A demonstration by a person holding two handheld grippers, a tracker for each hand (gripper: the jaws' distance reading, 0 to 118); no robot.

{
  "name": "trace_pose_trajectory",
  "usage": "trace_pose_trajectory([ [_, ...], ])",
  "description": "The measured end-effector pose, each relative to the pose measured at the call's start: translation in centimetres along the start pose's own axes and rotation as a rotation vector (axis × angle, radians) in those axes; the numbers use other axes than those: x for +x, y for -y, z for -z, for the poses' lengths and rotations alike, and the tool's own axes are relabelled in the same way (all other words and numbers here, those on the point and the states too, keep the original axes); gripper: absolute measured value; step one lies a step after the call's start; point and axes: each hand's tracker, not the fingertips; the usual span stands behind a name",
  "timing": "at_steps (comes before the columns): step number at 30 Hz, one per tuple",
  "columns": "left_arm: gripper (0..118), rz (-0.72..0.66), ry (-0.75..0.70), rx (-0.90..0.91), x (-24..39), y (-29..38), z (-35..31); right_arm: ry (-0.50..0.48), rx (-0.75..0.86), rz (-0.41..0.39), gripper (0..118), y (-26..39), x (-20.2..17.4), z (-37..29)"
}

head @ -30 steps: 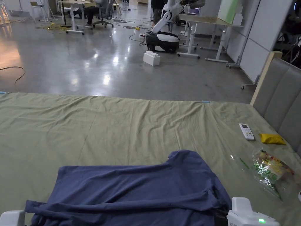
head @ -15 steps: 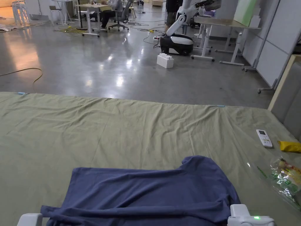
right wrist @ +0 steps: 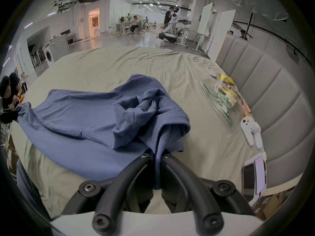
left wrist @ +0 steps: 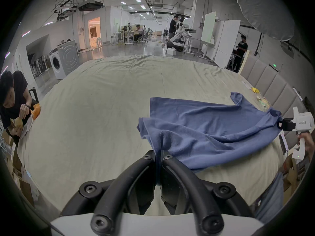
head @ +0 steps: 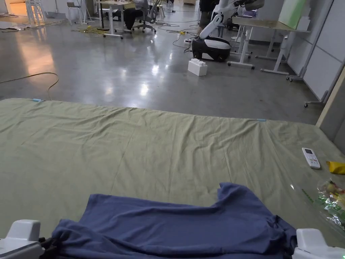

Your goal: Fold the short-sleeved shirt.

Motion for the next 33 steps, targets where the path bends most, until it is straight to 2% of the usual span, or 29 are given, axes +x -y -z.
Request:
trace_pose_trajectory([
  [3, 6, -0.003, 0.007, -0.013, -0.9, 2.0, -1.8, -0.029, -0.035, 0.021, 7, 2.8, 0.0, -1.6],
  [7, 6, 0.007, 0.011, -0.095, -1.2, 6.3, -3.0, -0.032, -0.128, -0.002, 7, 7.9, -1.3, -2.6],
  [12, 6, 0.02, -0.007, -0.198, -1.4, 11.8, -1.7, -0.027, -0.209, 0.011, 7, 14.1, -3.0, -1.5],
  [19, 6, 0.036, -0.025, -0.246, -0.7, 14.1, 1.2, 0.032, -0.182, 0.033, 7, 15.8, -4.6, -0.2],
  [20, 6, 0.042, -0.027, -0.248, -0.6, 13.9, 1.1, 0.042, -0.176, 0.029, 10, 15.7, -4.6, -0.2],
  [21, 6, 0.05, -0.028, -0.248, -0.7, 13.8, 0.9, 0.061, -0.169, 0.012, 17, 15.6, -4.6, -0.3],
  [22, 6, 0.061, -0.027, -0.25, -0.7, 13.7, 0.9, 0.093, -0.174, -0.016, 25, 15.4, -4.8, -0.5],
  [23, 7, 0.07, -0.027, -0.25, -0.7, 13.6, 0.8, 0.122, -0.171, -0.033, 38, 15.1, -5.0, -0.7],
  [25, 17, 0.086, -0.041, -0.234, -0.4, 13.3, 0.3, 0.159, -0.142, -0.033, 67, 14.3, -5.0, -1.6],
  [26, 22, 0.092, -0.058, -0.223, -0.2, 13.0, 0.2, 0.161, -0.102, -0.019, 76, 13.7, -5.1, -2.2],
  [27, 33, 0.094, -0.059, -0.199, 0.0, 12.7, 0.0, 0.153, -0.057, -0.004, 83, 13.1, -5.2, -2.7],
  [29, 50, 0.078, -0.044, -0.119, 0.6, 11.5, -0.5, 0.13, 0.043, 0.023, 83, 11.6, -5.4, -3.8],
  [33, 51, 0.036, 0.008, 0.044, 2.6, 8.1, -1.2, 0.106, 0.254, 0.05, 83, 8.0, -6.9, -5.5],
])
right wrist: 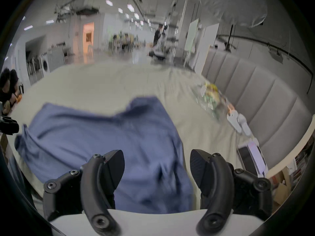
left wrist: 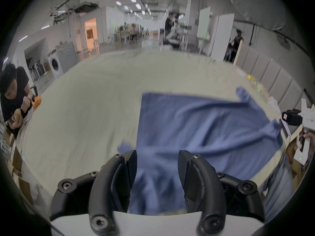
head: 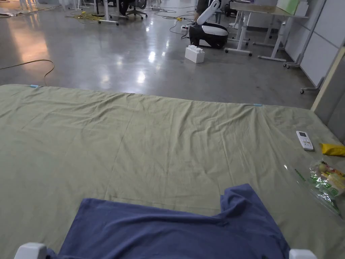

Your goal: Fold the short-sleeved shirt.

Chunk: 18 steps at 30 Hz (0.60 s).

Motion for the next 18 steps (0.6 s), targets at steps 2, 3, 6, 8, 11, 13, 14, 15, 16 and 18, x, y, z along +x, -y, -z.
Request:
trace_pose_trajectory([
  [2, 51, 0.011, -0.008, 0.098, 1.3, -1.9, -0.4, -0.001, 0.091, -0.009, 83, -1.8, -1.2, -0.4],
  [3, 51, 0.017, -0.017, 0.143, 2.0, -2.9, -0.7, 0.009, 0.143, -0.013, 83, -2.7, -1.7, -0.6],
  [6, 48, 0.023, -0.025, 0.288, 4.1, -5.9, -1.8, -0.017, 0.277, -0.004, 75, -5.0, -3.3, -1.4],
  [8, 39, 0.034, -0.044, 0.375, 5.2, -7.4, -2.4, -0.032, 0.351, 0.0, 51, -6.2, -4.1, -1.8],
  [11, 13, 0.067, -0.088, 0.487, 6.8, -9.2, -3.5, -0.023, 0.477, -0.02, 15, -8.0, -5.4, -2.3],
  [13, 11, 0.082, -0.12, 0.542, 7.5, -9.9, -4.0, -0.01, 0.505, 0.008, 14, -8.6, -5.9, -2.3],
  [14, 9, 0.082, -0.12, 0.563, 7.7, -10.0, -4.2, -0.015, 0.507, 0.017, 13, -8.9, -6.0, -2.3],
  [15, 5, 0.074, -0.112, 0.578, 7.9, -10.0, -4.4, -0.028, 0.494, 0.044, 8, -9.1, -6.1, -2.0],
  [16, 5, 0.064, -0.115, 0.587, 8.0, -10.1, -4.4, -0.038, 0.482, 0.086, 4, -9.1, -6.2, -1.7],
  [18, 2, 0.04, -0.132, 0.593, 8.0, -10.1, -4.4, -0.031, 0.482, 0.088, 3, -9.5, -6.4, -1.5],
])
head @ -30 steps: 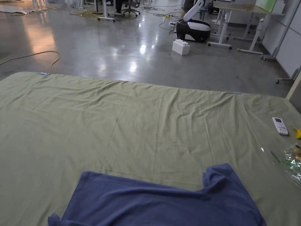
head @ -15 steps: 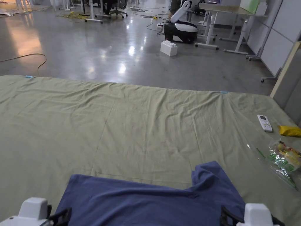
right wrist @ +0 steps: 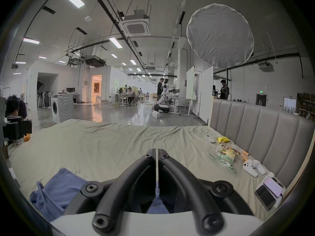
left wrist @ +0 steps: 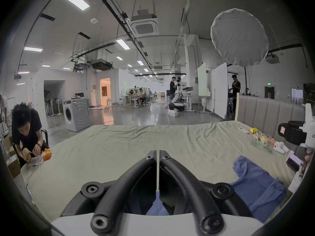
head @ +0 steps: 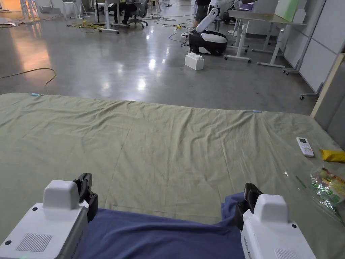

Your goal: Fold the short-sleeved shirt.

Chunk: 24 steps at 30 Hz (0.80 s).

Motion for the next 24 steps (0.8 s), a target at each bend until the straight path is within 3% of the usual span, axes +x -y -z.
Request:
trace_pose_trajectory([
  [9, 2, -0.054, -0.013, -0.116, -3.5, 2.1, 3.7, -0.004, 0.021, -0.015, 1, 0.0, 0.1, 1.0],
  [17, 2, -0.136, 0.082, -0.55, -7.0, 6.9, 13.4, 0.004, -0.047, -0.03, 1, 1.4, 1.0, 2.5],
  [19, 17, -0.116, 0.075, -0.62, -7.1, 8.1, 15.6, 0.008, -0.075, -0.033, 1, 2.1, 1.3, 3.0],
  [20, 34, -0.105, 0.076, -0.658, -7.1, 8.6, 16.7, 0.011, -0.085, -0.036, 1, 2.4, 1.5, 3.2],
  [21, 60, -0.094, 0.074, -0.692, -7.2, 9.1, 17.9, 0.015, -0.1, -0.042, 1, 2.7, 1.7, 3.4],
  [22, 70, -0.092, 0.068, -0.721, -7.1, 9.6, 18.9, 0.019, -0.114, -0.044, 1, 3.0, 1.9, 3.5],
  [24, 71, -0.093, 0.063, -0.748, -7.2, 10.3, 20.6, 0.028, -0.133, -0.047, 1, 3.5, 2.4, 3.8],
])
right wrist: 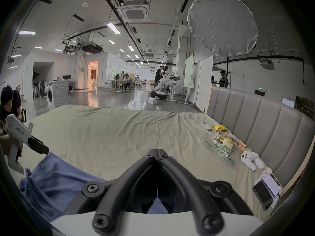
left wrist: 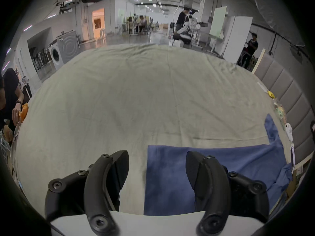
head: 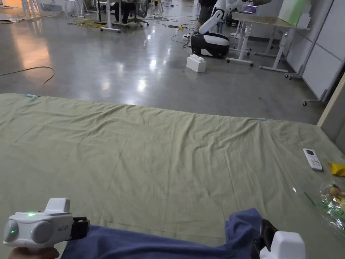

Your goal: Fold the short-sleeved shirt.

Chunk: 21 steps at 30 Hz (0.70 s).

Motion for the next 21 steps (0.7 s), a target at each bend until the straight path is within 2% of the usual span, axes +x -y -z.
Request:
trace_pose_trajectory([
  [4, 71, 0.043, -0.023, -0.074, 0.1, -1.0, 3.0, 0.038, -0.048, -0.026, 1, 1.1, 1.0, 0.6],
  [8, 71, 0.095, -0.077, -0.142, 0.5, -1.0, 5.1, 0.054, -0.077, -0.018, 1, 1.8, 2.1, 0.8],
  [11, 69, 0.102, -0.065, -0.129, 0.5, -0.7, 5.6, 0.072, -0.091, -0.024, 1, 2.3, 2.8, 0.8],
  [13, 55, 0.092, -0.069, -0.12, 0.8, -0.7, 5.2, 0.076, -0.104, -0.02, 1, 2.6, 3.1, 0.9],
  [14, 42, 0.103, -0.06, -0.101, 1.0, -0.5, 4.8, 0.077, -0.109, -0.018, 1, 2.8, 3.3, 1.0],
  [15, 20, 0.133, -0.045, -0.082, 1.4, -0.3, 4.6, 0.077, -0.121, -0.01, 1, 3.0, 3.5, 1.2],
  [16, 10, 0.166, -0.028, -0.078, 1.7, -0.2, 4.6, 0.076, -0.128, -0.007, 1, 3.1, 3.6, 1.4],
  [18, 6, 0.212, -0.033, -0.081, 2.3, 0.2, 4.5, 0.076, -0.139, 0.003, 1, 3.3, 4.0, 1.7],
  [21, 4, 0.2, -0.014, -0.065, 2.4, 0.5, 3.6, 0.087, -0.181, 0.039, 1, 3.5, 5.1, 3.0],
])
